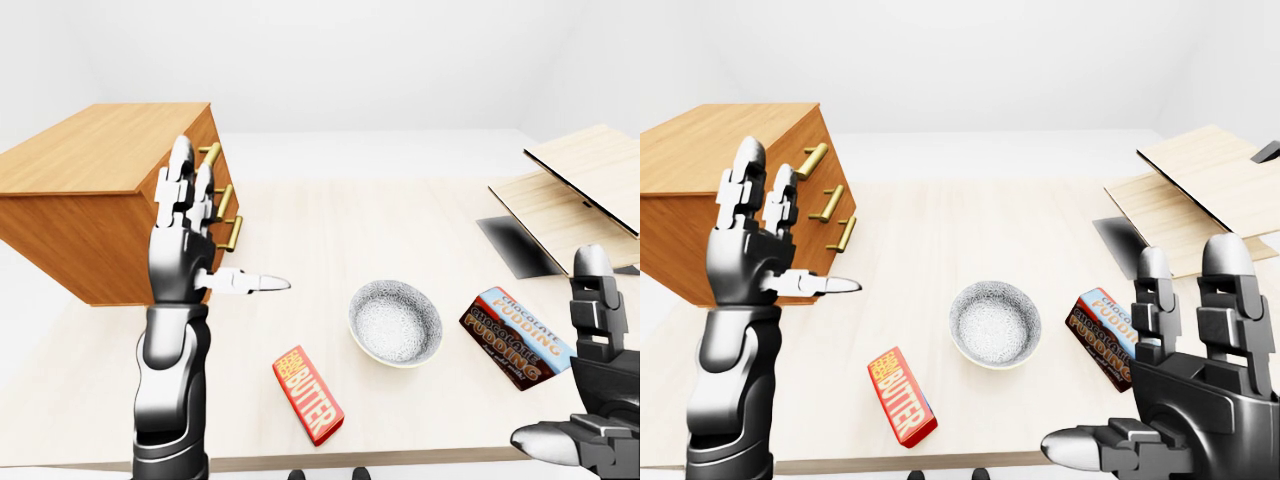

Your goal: Close the top drawer of the cabinet and put the bowl on top of it.

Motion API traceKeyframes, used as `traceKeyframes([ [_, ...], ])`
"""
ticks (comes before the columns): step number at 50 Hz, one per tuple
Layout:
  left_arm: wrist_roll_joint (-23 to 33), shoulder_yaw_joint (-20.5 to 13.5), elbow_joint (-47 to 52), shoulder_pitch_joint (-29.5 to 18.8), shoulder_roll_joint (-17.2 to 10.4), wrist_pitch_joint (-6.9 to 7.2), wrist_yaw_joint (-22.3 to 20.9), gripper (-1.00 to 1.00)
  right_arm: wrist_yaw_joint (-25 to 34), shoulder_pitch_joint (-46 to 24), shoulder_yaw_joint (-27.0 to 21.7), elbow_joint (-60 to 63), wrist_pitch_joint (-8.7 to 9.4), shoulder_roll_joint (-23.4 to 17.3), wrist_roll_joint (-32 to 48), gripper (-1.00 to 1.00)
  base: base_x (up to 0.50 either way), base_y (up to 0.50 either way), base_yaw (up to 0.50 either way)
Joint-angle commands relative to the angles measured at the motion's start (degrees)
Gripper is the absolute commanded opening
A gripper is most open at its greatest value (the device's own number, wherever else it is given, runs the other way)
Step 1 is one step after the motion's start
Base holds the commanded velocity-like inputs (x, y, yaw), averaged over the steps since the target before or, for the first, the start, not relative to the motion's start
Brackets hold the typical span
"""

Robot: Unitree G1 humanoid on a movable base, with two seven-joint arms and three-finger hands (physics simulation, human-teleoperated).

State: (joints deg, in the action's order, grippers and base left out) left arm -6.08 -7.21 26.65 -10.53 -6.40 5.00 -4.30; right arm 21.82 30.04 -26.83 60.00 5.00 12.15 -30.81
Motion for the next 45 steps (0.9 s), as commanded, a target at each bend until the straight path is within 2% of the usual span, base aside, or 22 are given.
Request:
traceKeyframes([
  [1,3.0,2.2,6.5,3.6,2.2,0.00,-1.2,1.00,0.6,-0.2,-0.1,0.0,0.00,0.6,0.4,1.00,0.00,0.00,0.00],
  [11,8.1,6.1,15.8,7.2,4.0,0.00,0.1,1.00,0.2,0.7,0.4,0.0,-0.11,-0.2,-0.5,1.00,0.00,0.00,0.00],
  [13,10.9,7.8,17.9,8.0,4.0,0.00,1.0,1.00,0.1,0.7,0.8,0.0,-0.21,-0.2,-0.2,1.00,0.00,0.00,0.00],
  [14,13.1,9.8,19.8,9.0,4.0,0.00,1.6,1.00,0.0,0.9,0.8,0.0,-0.39,-0.4,-0.4,1.00,0.00,0.00,0.00],
  [16,13.8,9.8,20.0,9.1,4.5,0.00,1.0,1.00,-0.2,1.0,0.9,0.0,-0.49,-0.5,-0.4,1.00,0.00,0.00,0.00],
  [18,18.6,15.0,22.3,11.3,4.1,0.00,1.6,1.00,-0.4,1.0,0.7,0.0,-0.48,-0.8,-1.0,1.00,0.00,0.00,0.00],
  [22,23.7,19.4,23.2,12.8,4.9,0.00,1.9,1.00,-0.1,0.6,0.7,0.0,-0.09,-0.4,-0.4,1.00,0.00,0.00,0.00],
  [23,24.0,19.4,23.2,12.8,5.2,0.00,1.6,1.00,0.0,0.5,0.6,0.0,-0.07,-0.4,-0.4,1.00,0.00,0.00,0.00],
  [24,26.1,21.6,23.5,13.3,5.4,0.00,2.7,1.00,0.2,0.5,0.4,0.0,-0.13,-0.3,-0.5,1.00,0.00,0.00,0.00],
  [27,28.3,23.2,23.3,13.5,5.9,0.00,3.0,1.00,0.2,0.1,0.1,0.0,0.00,-0.2,-0.6,1.00,0.00,0.00,0.00],
  [29,30.8,25.7,23.1,13.7,6.2,0.00,4.1,1.00,0.3,0.0,0.2,0.0,0.00,0.0,-0.2,1.00,0.00,0.00,0.00],
  [35,34.8,28.5,22.5,12.4,7.9,0.00,4.8,1.00,0.4,0.0,-0.2,0.0,0.00,0.0,-0.5,1.00,0.00,0.00,0.00],
  [36,36.6,30.3,22.8,12.6,7.7,0.00,5.4,1.00,0.5,0.0,-0.3,0.0,0.00,0.0,-0.7,1.00,0.00,0.00,0.00],
  [41,40.3,32.3,21.4,12.5,8.7,0.00,6.8,1.00,0.2,0.1,-1.3,0.0,0.00,-0.7,-2.1,1.00,0.00,0.00,0.00],
  [42,43.1,33.6,20.9,12.4,8.5,0.00,8.1,1.00,0.2,0.2,-1.3,0.0,0.00,-0.7,-2.2,1.00,0.00,0.00,0.00],
  [45,44.2,35.0,21.0,13.0,9.3,0.00,7.5,1.00,0.1,0.5,-1.0,0.0,-0.10,-0.8,-2.2,1.00,0.00,0.00,0.00],
])
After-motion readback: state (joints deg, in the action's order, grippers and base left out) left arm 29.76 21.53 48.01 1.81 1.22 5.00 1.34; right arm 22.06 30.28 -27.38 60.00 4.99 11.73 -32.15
